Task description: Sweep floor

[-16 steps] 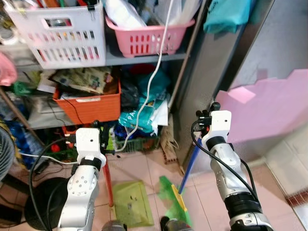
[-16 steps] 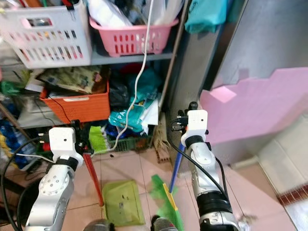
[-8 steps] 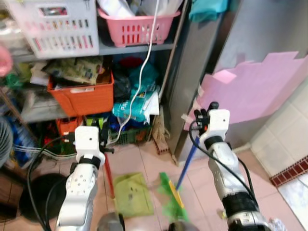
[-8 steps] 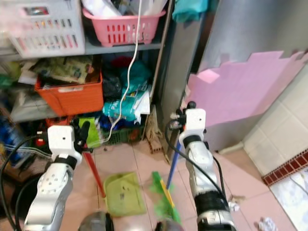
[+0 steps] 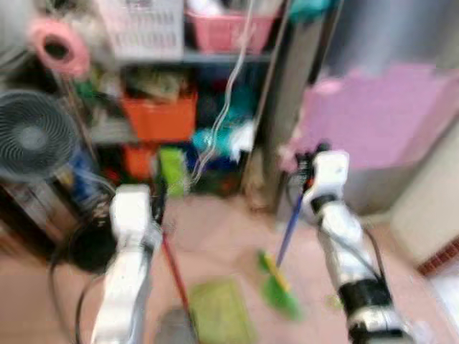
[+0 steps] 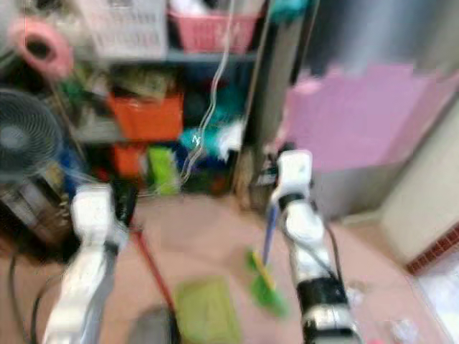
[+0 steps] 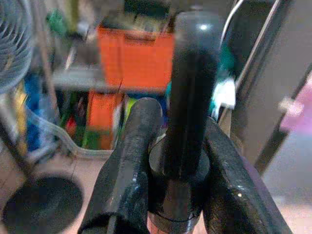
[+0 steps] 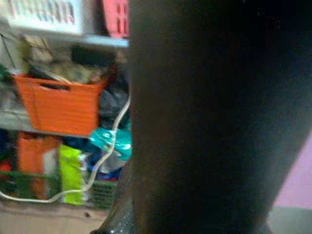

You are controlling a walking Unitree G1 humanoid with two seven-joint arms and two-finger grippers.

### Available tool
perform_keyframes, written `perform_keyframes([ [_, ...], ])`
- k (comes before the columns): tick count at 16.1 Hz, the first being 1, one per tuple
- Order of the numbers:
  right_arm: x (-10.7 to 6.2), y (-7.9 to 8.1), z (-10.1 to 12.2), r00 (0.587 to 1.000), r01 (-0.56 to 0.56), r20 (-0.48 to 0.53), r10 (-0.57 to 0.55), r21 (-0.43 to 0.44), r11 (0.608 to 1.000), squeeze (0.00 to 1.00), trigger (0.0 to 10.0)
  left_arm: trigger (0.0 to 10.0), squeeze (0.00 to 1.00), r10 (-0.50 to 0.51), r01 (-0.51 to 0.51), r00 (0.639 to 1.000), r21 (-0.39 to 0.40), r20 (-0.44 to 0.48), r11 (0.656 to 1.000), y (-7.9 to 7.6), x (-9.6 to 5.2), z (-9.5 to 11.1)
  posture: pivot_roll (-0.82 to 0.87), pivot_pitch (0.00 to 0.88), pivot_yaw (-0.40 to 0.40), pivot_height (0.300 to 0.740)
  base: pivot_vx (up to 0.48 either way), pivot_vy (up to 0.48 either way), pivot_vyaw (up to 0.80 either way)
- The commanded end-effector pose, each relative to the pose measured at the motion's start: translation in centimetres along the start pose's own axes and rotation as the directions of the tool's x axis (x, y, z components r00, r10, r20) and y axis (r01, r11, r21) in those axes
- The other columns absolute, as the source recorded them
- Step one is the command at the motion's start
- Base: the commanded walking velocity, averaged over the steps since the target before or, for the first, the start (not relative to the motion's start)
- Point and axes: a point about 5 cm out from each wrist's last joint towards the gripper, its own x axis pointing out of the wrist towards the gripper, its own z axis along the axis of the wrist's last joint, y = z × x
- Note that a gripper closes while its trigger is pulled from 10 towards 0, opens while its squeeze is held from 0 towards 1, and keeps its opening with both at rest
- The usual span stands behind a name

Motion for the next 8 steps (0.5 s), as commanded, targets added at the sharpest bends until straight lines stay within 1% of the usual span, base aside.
perform_keyframes([
  [1, -0.27, -0.12, -1.37, 0.996, 0.010, -0.086, -0.007, 0.033, 0.999, 0.00, 10.0, 10.0, 0.00, -0.052, 0.052, 0.995, 0.000, 0.087, 0.999, -0.78, 0.88, 2.15, 0.08, 0.000, -0.024, 0.740, 0.000, 0.000, 0.00],
  [2, -0.27, -0.07, -1.35, 0.996, 0.003, -0.086, 0.000, 0.033, 0.999, 0.00, 10.0, 10.0, 0.00, -0.059, 0.059, 0.996, -0.004, 0.074, 0.998, -0.84, 0.80, 1.95, 0.08, 0.000, -0.029, 0.740, 0.000, 0.000, 0.00],
  [4, -0.23, -0.04, -1.31, 0.996, -0.002, -0.086, 0.005, 0.033, 0.999, 0.00, 10.0, 10.0, 0.00, -0.054, 0.057, 0.994, -0.022, 0.097, 0.998, -0.89, 0.68, 2.00, 0.08, 0.000, -0.032, 0.740, 0.000, 0.000, 0.00],
  [6, -0.14, -0.06, -1.28, 0.996, -0.004, -0.087, 0.007, 0.030, 1.000, 0.00, 10.0, 10.0, 0.00, -0.048, 0.052, 0.994, -0.035, 0.096, 0.998, -0.87, 0.66, 1.97, 0.08, 0.000, -0.036, 0.740, 0.000, 0.000, 0.00],
  [7, -0.04, -0.10, -1.31, 0.995, -0.001, -0.095, 0.003, 0.027, 1.000, 0.00, 10.0, 10.0, 0.00, -0.019, 0.017, 0.997, 0.018, 0.080, 1.000, -0.56, 0.78, 1.96, 0.08, 0.000, -0.036, 0.740, 0.000, 0.000, 0.00],
  [8, 0.02, -0.19, -1.30, 0.995, 0.009, -0.096, -0.006, 0.024, 1.000, 0.00, 10.0, 10.0, 0.00, -0.021, 0.019, 0.996, 0.020, 0.083, 1.000, -0.50, 0.85, 2.03, 0.08, 0.000, -0.033, 0.740, 0.000, 0.000, -0.80],
])
